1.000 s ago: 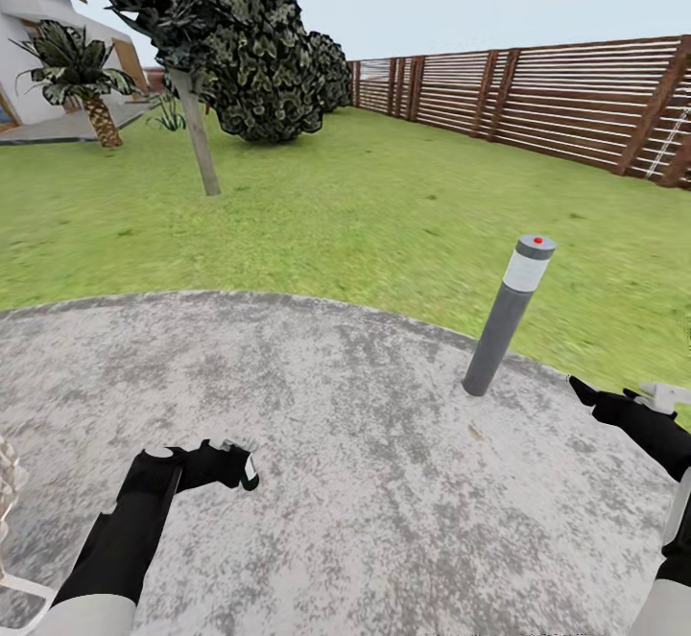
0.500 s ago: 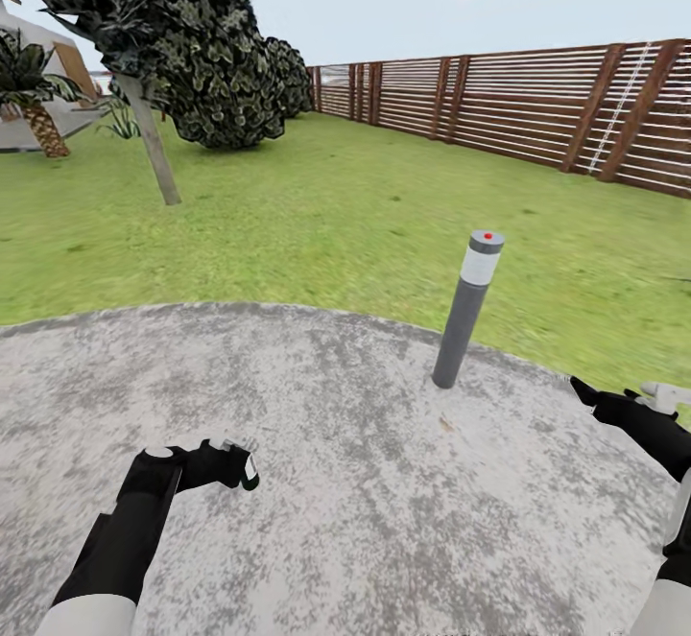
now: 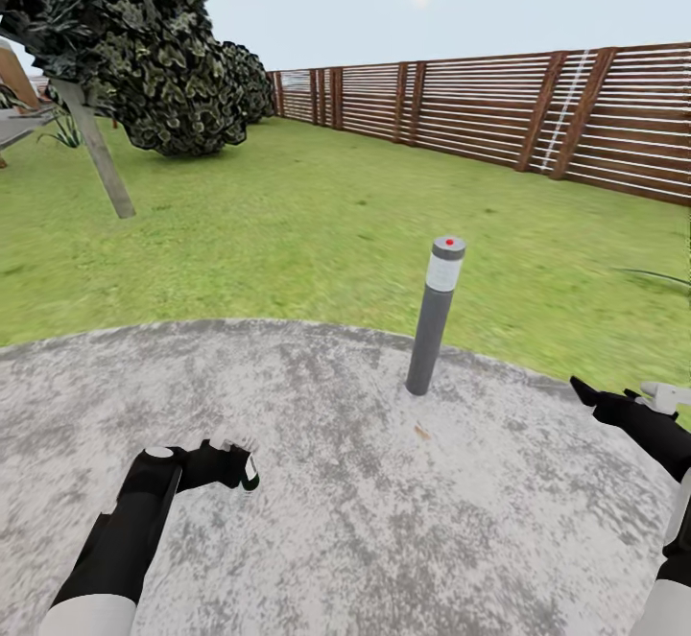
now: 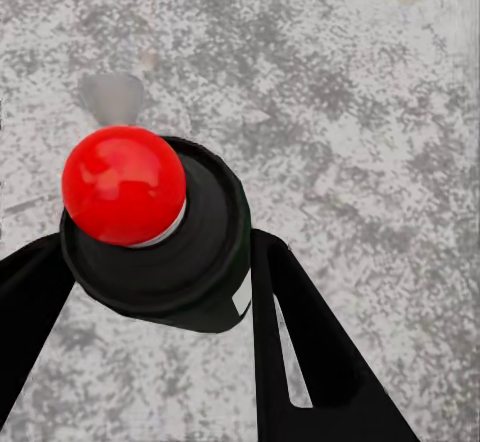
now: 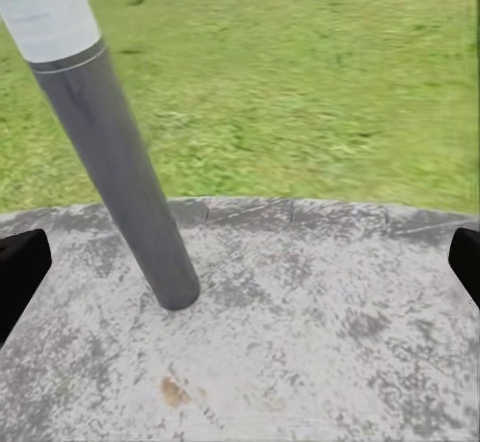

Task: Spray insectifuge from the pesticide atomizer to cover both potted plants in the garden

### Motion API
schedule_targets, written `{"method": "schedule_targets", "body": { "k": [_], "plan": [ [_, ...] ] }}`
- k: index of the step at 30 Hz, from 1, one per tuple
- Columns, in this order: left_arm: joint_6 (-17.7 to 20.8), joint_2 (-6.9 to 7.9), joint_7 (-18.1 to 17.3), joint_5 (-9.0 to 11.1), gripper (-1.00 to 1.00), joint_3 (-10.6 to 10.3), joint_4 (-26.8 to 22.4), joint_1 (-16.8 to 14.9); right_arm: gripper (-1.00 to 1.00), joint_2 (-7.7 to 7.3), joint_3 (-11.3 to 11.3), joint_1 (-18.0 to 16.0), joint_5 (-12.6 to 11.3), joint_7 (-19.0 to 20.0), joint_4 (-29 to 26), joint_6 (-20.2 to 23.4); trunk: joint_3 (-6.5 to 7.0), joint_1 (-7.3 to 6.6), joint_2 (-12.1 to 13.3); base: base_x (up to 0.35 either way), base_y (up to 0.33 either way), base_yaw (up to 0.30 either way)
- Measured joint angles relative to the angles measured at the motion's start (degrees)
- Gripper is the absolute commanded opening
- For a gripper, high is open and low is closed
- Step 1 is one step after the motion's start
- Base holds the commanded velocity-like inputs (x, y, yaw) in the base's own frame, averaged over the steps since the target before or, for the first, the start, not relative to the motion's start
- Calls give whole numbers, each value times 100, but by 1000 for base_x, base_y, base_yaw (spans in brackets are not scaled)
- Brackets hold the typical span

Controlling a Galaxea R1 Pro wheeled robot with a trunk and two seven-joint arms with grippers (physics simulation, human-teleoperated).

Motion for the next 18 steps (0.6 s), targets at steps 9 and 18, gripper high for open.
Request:
{"method": "schedule_targets", "body": {
  "k": [9,18],
  "plan": [
    [0,0,1,1,-100,-1,-1,-1,100,0,0,1,0,0,-1,1,6,0,0,346,0,-81],
    [3,0,-1,0,-100,0,-1,0,100,0,0,0,0,0,2,0,30,1,0,296,67,-155]
  ]
}}
